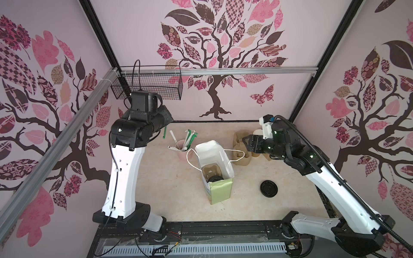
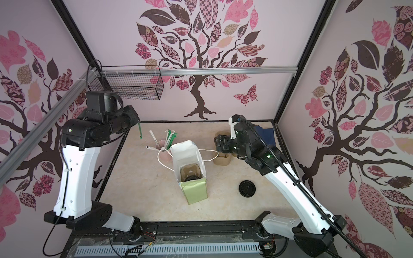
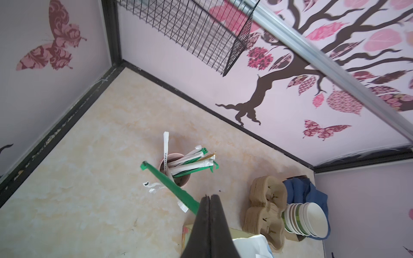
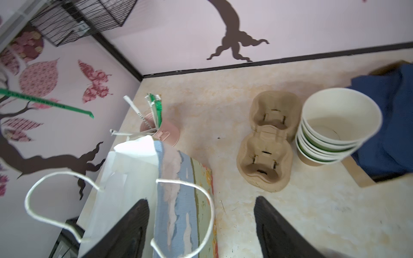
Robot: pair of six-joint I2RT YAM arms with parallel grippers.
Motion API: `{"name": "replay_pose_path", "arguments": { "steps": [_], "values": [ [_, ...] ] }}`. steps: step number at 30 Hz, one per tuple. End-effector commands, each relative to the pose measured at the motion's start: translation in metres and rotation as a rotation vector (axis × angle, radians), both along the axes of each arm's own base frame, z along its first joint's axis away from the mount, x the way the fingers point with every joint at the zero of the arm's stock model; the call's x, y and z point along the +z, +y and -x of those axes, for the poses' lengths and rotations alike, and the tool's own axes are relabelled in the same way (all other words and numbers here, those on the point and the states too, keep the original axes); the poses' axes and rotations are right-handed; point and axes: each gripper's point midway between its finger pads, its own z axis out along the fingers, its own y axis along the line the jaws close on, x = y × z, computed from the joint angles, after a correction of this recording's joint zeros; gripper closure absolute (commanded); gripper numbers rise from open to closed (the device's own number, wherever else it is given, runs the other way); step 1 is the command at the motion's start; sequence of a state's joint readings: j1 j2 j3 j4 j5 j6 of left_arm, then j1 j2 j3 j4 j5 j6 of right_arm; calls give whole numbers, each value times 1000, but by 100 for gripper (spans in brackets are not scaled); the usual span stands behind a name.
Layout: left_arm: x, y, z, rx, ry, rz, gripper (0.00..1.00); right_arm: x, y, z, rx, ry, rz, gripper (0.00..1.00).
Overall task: Pack the takeout coffee
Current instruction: 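Grasp a green wrapped straw from the pink cup with the left gripper, then lift the straw and pass it to the right gripper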
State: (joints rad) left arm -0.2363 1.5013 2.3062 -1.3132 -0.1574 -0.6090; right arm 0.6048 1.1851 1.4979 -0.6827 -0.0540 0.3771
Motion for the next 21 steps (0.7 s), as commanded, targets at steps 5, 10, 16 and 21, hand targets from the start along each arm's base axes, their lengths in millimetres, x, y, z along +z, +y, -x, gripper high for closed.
{"name": "replay_pose_path", "arguments": {
  "steps": [5,10,16,21],
  "values": [
    [43,-46,41,-299,-87,137,100,114,90,26,487,-480,-118,25],
    [71,-69,61,-445,-162,232,100,142,147,47,674,-620,-178,26],
    [83,-90,72,-569,-186,324,100,142,185,41,714,-697,-182,28],
    [80,-103,72,-638,-173,378,100,133,201,34,741,-725,-176,31]
  ]
}}
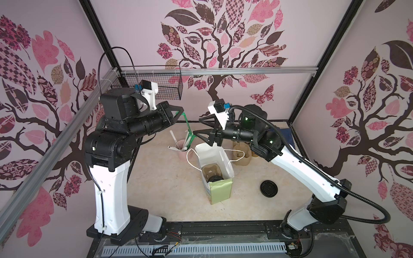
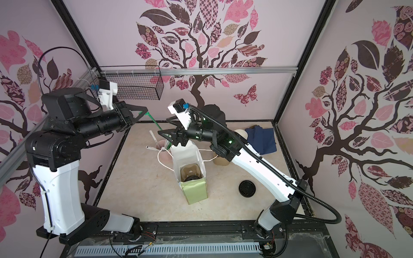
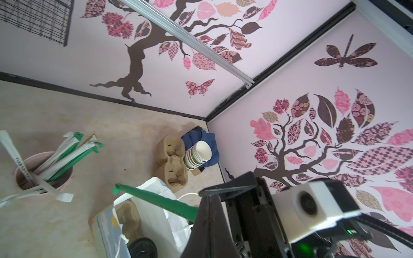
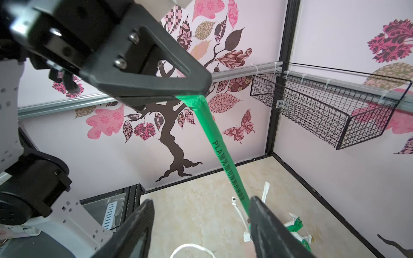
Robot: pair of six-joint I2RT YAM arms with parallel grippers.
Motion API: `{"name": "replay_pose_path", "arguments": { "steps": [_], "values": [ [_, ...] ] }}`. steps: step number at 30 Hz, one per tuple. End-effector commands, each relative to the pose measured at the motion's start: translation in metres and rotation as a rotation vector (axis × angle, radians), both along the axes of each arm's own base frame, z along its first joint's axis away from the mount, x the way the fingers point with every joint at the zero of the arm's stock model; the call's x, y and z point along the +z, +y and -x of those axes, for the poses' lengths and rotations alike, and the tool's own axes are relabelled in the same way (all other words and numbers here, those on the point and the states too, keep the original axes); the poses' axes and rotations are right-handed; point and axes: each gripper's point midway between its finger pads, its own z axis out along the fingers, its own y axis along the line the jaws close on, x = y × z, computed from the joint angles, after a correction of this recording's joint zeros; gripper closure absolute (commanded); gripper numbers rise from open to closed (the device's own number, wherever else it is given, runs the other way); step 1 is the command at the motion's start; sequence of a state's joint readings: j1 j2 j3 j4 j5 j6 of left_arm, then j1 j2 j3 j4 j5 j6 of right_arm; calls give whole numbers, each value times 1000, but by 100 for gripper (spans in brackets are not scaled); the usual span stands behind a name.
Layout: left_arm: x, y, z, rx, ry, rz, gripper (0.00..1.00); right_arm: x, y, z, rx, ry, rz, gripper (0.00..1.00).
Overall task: Pack the takeout coffee
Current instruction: 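Lift the straw and pass it to the right gripper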
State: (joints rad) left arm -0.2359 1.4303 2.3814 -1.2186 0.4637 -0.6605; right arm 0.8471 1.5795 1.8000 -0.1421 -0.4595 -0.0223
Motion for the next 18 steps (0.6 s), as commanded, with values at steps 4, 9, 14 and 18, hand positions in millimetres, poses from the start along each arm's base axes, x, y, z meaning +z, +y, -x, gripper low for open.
{"name": "replay_pose_path", "arguments": {
  "steps": [4,9,14,18],
  "values": [
    [-3,-19,1,-117,16,53,100,20,11,-1,34,-129,-55,37],
    [-7,-25,0,-150,35,73,100,25,16,-3,42,-157,-77,55],
    [-9,-28,-2,-170,43,85,100,26,17,-3,48,-167,-85,76],
    [-9,-33,-3,-194,52,100,100,25,15,-4,33,-174,-82,88]
  ]
}}
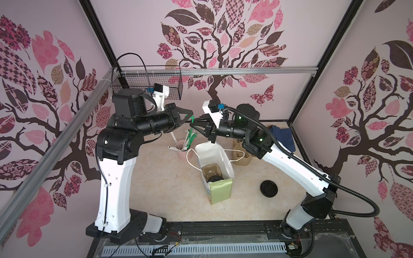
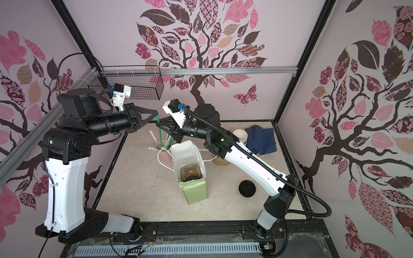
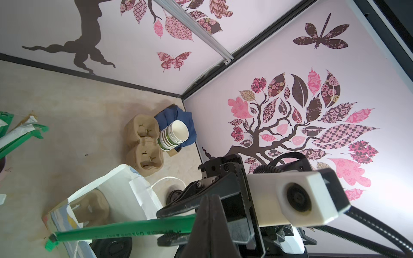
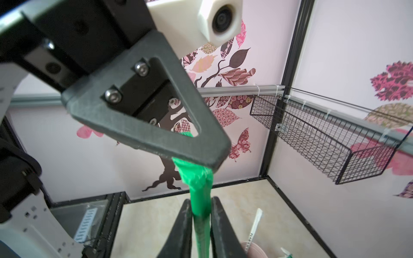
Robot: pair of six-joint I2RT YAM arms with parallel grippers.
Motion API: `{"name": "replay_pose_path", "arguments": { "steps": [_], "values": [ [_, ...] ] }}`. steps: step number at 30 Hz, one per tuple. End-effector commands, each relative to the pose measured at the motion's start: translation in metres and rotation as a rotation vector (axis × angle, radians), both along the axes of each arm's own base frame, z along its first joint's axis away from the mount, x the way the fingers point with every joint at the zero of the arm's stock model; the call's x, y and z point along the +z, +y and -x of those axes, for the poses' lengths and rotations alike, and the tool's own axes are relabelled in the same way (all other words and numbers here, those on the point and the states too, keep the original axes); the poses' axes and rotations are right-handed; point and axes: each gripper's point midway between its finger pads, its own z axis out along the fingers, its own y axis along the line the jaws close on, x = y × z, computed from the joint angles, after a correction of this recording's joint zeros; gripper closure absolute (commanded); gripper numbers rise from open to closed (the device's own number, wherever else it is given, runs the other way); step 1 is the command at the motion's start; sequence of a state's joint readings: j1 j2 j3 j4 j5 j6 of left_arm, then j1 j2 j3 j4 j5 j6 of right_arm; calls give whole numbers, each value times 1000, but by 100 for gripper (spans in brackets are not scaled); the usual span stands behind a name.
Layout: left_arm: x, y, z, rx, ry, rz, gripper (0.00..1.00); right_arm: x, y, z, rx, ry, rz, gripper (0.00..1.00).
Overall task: Pack the takeout coffee
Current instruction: 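Lift the straw and pass it to the right gripper, then carry the straw over the white bag with the right gripper and lower it in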
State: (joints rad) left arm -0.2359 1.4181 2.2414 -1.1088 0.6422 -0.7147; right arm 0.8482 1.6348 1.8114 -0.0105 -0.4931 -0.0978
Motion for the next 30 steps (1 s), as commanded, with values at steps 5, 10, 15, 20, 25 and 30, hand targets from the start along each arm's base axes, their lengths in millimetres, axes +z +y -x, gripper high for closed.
{"name": "replay_pose_path", "arguments": {
  "steps": [5,10,15,20,25,30],
  "values": [
    [4,-7,-2,-41,-15,27,87,15,-6,3,-20,-27,-38,93],
    [14,12,-7,88,-92,-4,2,6,-29,5,-95,111,-12,94],
    [-6,67,-19,431,-80,-88,2,-8,-77,22,-216,362,10,93],
    [-69,105,-13,626,120,-218,2,-60,-112,13,-433,564,115,93],
    [-104,95,-10,576,216,-223,2,-42,-108,7,-427,616,-20,90],
    [-119,87,-7,528,236,-210,3,-25,-93,13,-315,633,-103,89]
  ]
}}
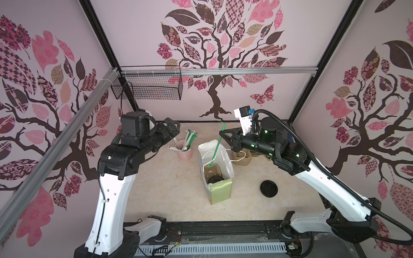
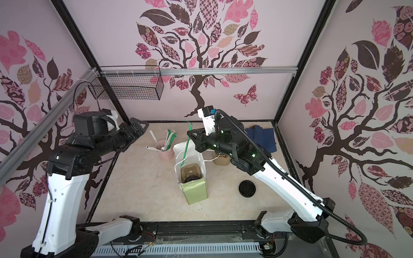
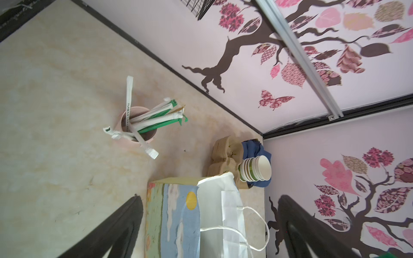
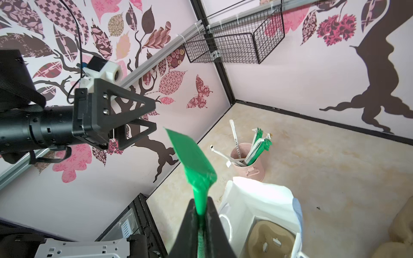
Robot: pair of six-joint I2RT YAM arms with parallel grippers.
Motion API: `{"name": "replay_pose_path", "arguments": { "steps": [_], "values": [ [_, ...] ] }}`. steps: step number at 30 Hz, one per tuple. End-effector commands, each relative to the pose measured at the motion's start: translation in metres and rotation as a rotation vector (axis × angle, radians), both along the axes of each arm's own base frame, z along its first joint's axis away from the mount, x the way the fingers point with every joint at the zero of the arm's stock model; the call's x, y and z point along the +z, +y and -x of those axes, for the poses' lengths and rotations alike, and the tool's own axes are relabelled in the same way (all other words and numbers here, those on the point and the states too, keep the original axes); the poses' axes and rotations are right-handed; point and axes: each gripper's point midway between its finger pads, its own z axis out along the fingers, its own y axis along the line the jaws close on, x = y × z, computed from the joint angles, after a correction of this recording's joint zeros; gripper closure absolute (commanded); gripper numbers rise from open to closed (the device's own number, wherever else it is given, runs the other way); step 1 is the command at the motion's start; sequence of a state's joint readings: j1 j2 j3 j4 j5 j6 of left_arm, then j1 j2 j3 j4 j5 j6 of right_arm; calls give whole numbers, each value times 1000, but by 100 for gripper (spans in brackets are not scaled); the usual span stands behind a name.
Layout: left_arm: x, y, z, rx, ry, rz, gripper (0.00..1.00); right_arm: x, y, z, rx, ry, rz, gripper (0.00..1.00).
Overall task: Pack the takeout coffee
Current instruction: 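Carry the straw over the white bag with the right gripper and lower it in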
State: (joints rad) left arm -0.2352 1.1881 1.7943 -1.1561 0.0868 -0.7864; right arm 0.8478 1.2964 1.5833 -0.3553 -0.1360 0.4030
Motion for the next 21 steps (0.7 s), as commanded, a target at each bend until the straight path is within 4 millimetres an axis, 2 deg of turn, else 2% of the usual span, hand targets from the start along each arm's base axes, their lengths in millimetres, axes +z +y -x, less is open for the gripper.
{"name": "replay_pose_path", "arguments": {
  "steps": [1,7,14,18,21],
  "values": [
    [-4,-1,7,-11,-3,17,3,18,11,0,33,-2,-110,89],
    [-14,0,11,-9,12,12,4,26,39,-4,126,-114,-163,88],
    [-15,22,19,97,10,-34,4,60,63,11,295,-285,-362,85],
    [-16,32,22,148,11,-52,3,70,70,5,298,-335,-450,85],
    [-17,33,23,150,14,-52,3,69,78,-4,282,-360,-442,88]
  ]
}}
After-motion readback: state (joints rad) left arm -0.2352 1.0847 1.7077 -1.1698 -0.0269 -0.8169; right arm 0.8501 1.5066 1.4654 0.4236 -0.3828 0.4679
